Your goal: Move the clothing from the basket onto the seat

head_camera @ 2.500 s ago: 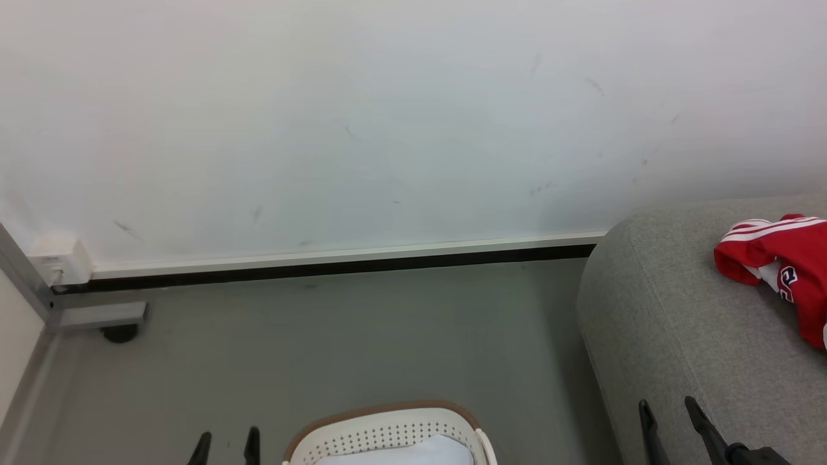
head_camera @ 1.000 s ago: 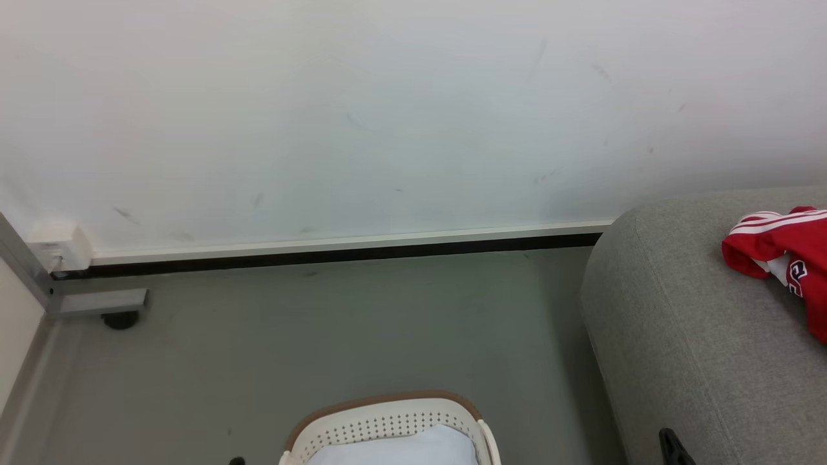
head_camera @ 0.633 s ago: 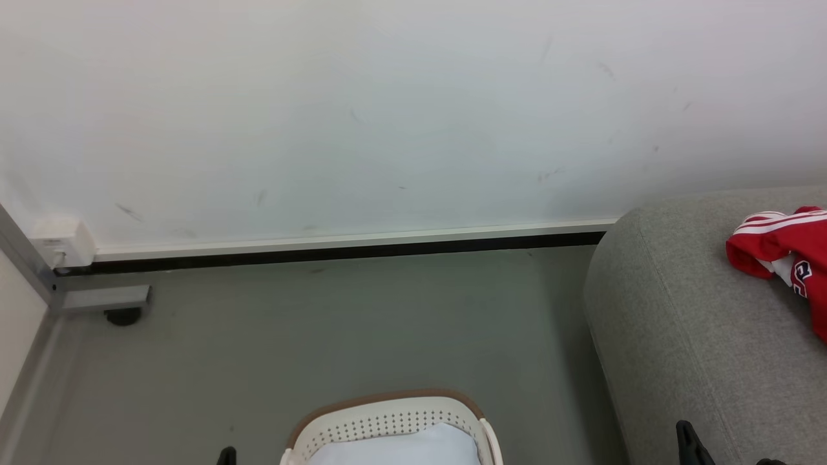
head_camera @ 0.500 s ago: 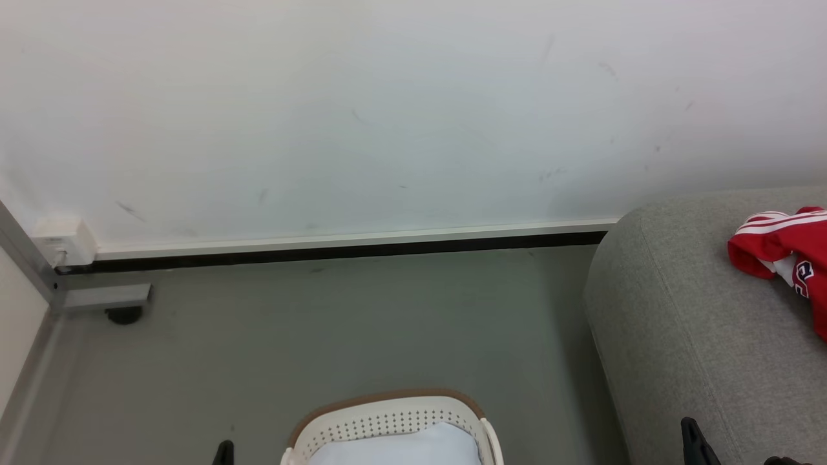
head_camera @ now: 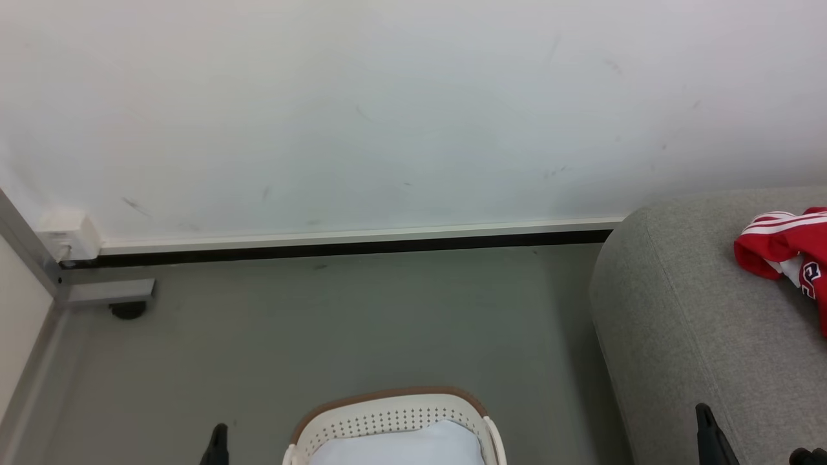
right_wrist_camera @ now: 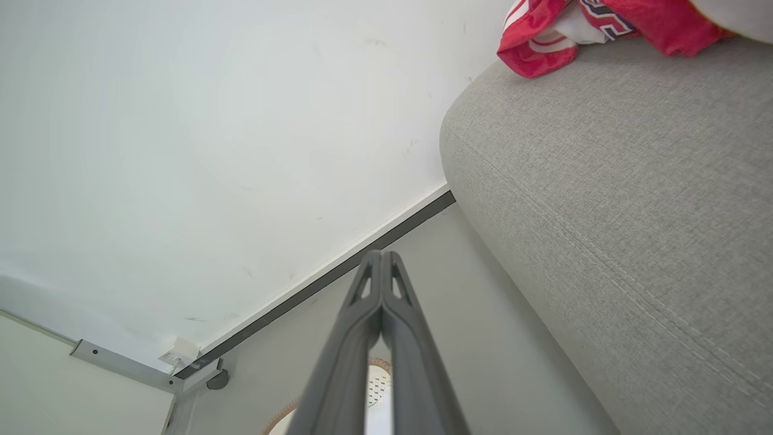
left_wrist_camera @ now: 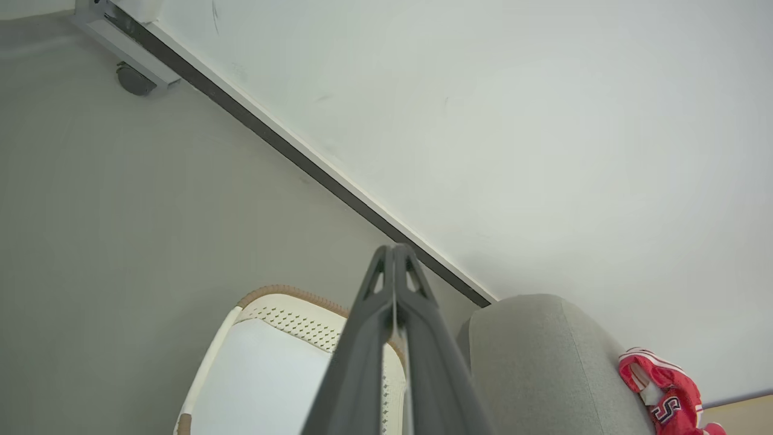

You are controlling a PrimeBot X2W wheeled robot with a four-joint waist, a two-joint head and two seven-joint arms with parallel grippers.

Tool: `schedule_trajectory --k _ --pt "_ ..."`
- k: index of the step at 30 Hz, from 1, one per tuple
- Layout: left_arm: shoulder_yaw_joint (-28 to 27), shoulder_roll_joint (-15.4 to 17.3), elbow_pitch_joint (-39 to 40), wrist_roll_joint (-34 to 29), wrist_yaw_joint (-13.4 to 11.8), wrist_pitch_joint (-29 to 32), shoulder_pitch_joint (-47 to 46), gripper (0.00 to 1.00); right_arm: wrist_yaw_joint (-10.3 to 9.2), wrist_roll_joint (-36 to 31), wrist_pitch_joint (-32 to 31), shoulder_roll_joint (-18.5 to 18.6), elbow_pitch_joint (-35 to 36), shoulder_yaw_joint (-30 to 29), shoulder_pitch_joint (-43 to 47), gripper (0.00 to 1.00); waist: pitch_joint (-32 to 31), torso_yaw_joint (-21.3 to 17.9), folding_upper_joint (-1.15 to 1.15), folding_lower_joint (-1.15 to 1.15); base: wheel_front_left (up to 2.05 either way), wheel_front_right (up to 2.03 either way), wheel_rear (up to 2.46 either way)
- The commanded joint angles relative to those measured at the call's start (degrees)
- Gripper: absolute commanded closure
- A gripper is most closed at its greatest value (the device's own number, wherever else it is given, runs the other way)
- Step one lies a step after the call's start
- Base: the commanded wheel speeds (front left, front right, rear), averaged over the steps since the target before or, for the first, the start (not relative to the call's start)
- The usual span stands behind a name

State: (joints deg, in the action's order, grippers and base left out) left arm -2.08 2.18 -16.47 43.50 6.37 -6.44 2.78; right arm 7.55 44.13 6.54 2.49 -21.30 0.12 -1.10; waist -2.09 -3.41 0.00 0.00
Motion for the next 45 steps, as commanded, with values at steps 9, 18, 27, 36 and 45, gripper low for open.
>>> schedule_trajectory --k 9,18,27,36,45 --pt "-1.0 0.5 1.2 8.1 0.4 2.1 -2.5 1.00 -0.04 8.1 -2.1 0.4 2.0 -1.2 -2.1 1.00 0.2 0.4 0.00 0.00 0.00 0.00 0.00" --pt "-1.5 0.5 1.4 13.6 0.5 3.6 -3.5 1.00 -0.05 13.5 -3.6 0.4 2.7 -2.0 -2.6 1.00 0.4 0.7 0.00 0.00 0.00 0.00 0.00" --pt "-2.0 0.6 1.6 19.2 0.6 5.1 -4.5 1.00 -0.06 19.1 -5.1 0.4 3.5 -2.8 -3.0 1.00 0.7 1.0 0.00 0.00 0.00 0.00 0.00" --pt "-2.4 0.7 1.7 24.5 0.8 6.5 -5.4 1.00 -0.06 24.1 -6.5 0.5 4.2 -3.5 -3.5 1.00 0.9 1.3 0.00 0.00 0.00 0.00 0.00" --pt "-2.8 0.7 1.9 29.2 0.8 7.8 -6.1 1.00 -0.07 28.9 -7.8 0.5 4.8 -4.1 -3.9 1.00 1.1 1.7 0.00 0.00 0.00 0.00 0.00"
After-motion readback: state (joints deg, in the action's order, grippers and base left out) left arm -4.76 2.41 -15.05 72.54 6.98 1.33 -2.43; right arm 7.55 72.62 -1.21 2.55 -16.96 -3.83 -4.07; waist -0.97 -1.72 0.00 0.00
